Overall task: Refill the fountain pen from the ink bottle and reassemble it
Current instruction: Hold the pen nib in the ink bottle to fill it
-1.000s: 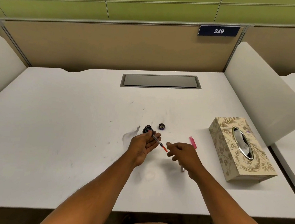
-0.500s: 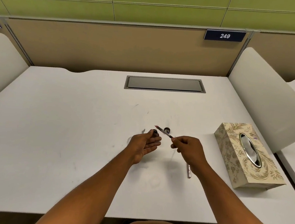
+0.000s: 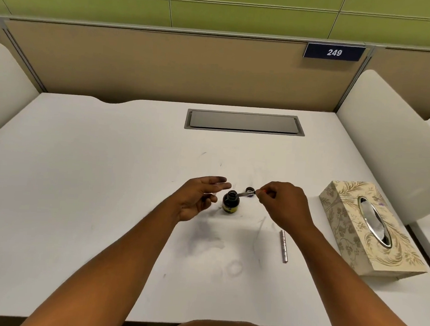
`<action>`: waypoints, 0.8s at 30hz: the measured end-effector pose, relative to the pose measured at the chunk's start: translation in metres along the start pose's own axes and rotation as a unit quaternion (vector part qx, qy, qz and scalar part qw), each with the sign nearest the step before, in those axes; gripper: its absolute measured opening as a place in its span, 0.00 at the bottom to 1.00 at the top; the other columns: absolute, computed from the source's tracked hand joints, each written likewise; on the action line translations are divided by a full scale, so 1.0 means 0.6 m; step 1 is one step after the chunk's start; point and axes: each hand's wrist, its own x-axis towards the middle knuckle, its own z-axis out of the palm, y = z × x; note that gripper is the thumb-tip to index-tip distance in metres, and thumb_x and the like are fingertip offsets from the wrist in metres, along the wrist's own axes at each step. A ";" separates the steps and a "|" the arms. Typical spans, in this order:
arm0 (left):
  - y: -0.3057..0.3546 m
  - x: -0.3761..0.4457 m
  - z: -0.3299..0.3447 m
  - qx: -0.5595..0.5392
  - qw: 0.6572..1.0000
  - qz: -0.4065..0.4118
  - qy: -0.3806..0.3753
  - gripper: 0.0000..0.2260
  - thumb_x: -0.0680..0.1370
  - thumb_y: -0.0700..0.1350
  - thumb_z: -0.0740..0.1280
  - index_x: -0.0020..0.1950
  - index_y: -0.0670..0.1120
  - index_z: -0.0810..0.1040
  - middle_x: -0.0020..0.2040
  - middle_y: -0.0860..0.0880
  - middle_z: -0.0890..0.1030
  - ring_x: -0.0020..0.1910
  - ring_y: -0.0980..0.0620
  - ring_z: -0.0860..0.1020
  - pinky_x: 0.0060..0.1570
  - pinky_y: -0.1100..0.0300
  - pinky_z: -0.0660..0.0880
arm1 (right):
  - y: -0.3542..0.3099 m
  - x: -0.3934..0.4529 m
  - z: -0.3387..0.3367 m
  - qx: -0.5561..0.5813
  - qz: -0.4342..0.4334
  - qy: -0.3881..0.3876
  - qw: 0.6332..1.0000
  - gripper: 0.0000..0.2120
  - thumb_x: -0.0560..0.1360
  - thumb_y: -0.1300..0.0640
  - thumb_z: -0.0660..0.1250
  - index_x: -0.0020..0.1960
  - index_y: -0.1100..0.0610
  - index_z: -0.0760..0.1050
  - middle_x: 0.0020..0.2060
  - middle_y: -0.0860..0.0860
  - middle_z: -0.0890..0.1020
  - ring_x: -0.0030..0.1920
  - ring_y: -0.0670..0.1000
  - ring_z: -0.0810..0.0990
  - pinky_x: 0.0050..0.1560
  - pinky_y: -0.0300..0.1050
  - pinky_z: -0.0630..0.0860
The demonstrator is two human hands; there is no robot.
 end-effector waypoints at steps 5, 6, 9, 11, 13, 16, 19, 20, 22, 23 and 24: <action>0.001 0.004 -0.010 0.004 0.999 -0.020 -0.043 0.12 0.80 0.40 0.66 0.64 0.43 0.79 0.57 0.48 0.85 0.40 0.53 0.84 0.29 0.68 0.74 | -0.022 0.008 0.009 -0.050 -0.018 0.003 0.999 0.08 0.76 0.51 0.66 0.46 0.51 0.83 0.37 0.47 0.84 0.39 0.52 0.80 0.40 0.45 0.73; 0.001 0.006 -0.013 -0.002 0.998 -0.023 -0.050 0.12 0.81 0.40 0.65 0.65 0.43 0.78 0.59 0.47 0.85 0.45 0.50 0.85 0.31 0.67 0.76 | -0.027 0.010 0.011 -0.060 -0.022 0.003 0.998 0.08 0.77 0.51 0.65 0.47 0.51 0.83 0.39 0.48 0.85 0.40 0.52 0.80 0.40 0.46 0.73; 0.002 0.012 -0.017 0.020 0.997 -0.026 -0.071 0.13 0.80 0.40 0.66 0.65 0.41 0.77 0.59 0.46 0.85 0.57 0.43 0.83 0.38 0.64 0.80 | -0.040 0.017 0.019 -0.086 -0.041 0.000 0.995 0.11 0.78 0.53 0.63 0.49 0.54 0.83 0.42 0.50 0.85 0.45 0.54 0.81 0.45 0.49 0.76; 0.004 0.014 -0.012 0.062 0.995 -0.020 -0.078 0.14 0.79 0.41 0.69 0.64 0.41 0.78 0.59 0.45 0.85 0.58 0.44 0.83 0.40 0.63 0.80 | -0.046 0.022 0.023 -0.114 -0.054 -0.004 0.992 0.12 0.79 0.55 0.61 0.49 0.59 0.82 0.42 0.55 0.83 0.46 0.58 0.80 0.47 0.52 0.76; 0.004 0.017 -0.006 0.100 0.992 -0.013 -0.076 0.16 0.77 0.42 0.71 0.64 0.42 0.79 0.59 0.45 0.85 0.54 0.46 0.84 0.41 0.63 0.79 | -0.051 0.027 0.026 -0.126 -0.060 -0.004 0.990 0.12 0.79 0.57 0.61 0.50 0.62 0.81 0.43 0.58 0.83 0.47 0.60 0.80 0.48 0.54 0.76; 0.002 0.025 0.000 0.130 0.989 0.014 -0.064 0.16 0.78 0.42 0.71 0.66 0.43 0.78 0.59 0.46 0.84 0.50 0.50 0.84 0.42 0.64 0.78 | -0.057 0.034 0.022 -0.121 -0.072 -0.008 0.990 0.11 0.79 0.57 0.62 0.55 0.58 0.82 0.48 0.55 0.84 0.51 0.58 0.81 0.51 0.50 0.76; 0.001 0.036 0.003 0.131 0.989 0.049 -0.047 0.15 0.80 0.38 0.67 0.67 0.43 0.78 0.60 0.48 0.84 0.49 0.50 0.85 0.39 0.65 0.79 | -0.061 0.046 0.018 -0.115 -0.091 -0.016 0.989 0.12 0.79 0.56 0.62 0.57 0.55 0.82 0.50 0.52 0.85 0.53 0.56 0.81 0.51 0.47 0.75; 0.002 0.038 0.006 0.129 0.989 0.054 -0.043 0.15 0.80 0.37 0.67 0.66 0.43 0.78 0.60 0.49 0.84 0.48 0.50 0.85 0.38 0.65 0.78 | -0.060 0.053 0.017 -0.123 -0.099 -0.022 0.987 0.12 0.80 0.56 0.62 0.54 0.57 0.82 0.48 0.53 0.85 0.51 0.57 0.80 0.50 0.49 0.75; 0.006 0.039 0.009 0.135 0.988 0.060 -0.045 0.15 0.79 0.36 0.67 0.66 0.43 0.78 0.59 0.48 0.84 0.45 0.51 0.85 0.38 0.65 0.78 | -0.062 0.065 0.017 -0.132 -0.109 -0.033 0.985 0.12 0.80 0.57 0.60 0.50 0.60 0.81 0.44 0.57 0.84 0.48 0.60 0.80 0.49 0.53 0.76; 0.008 0.040 0.011 0.142 0.987 0.064 -0.046 0.15 0.79 0.36 0.68 0.65 0.43 0.79 0.57 0.48 0.85 0.44 0.52 0.85 0.38 0.65 0.78 | -0.063 0.071 0.017 -0.127 -0.111 -0.039 0.985 0.12 0.80 0.57 0.60 0.50 0.60 0.81 0.43 0.58 0.84 0.47 0.60 0.80 0.48 0.54 0.77; 0.010 0.040 0.014 0.151 0.985 0.067 -0.048 0.15 0.79 0.37 0.68 0.65 0.44 0.79 0.55 0.47 0.85 0.43 0.53 0.85 0.39 0.65 0.78 | -0.064 0.075 0.016 -0.119 -0.114 -0.045 0.985 0.12 0.80 0.57 0.60 0.49 0.60 0.81 0.43 0.57 0.84 0.47 0.60 0.80 0.48 0.54 0.77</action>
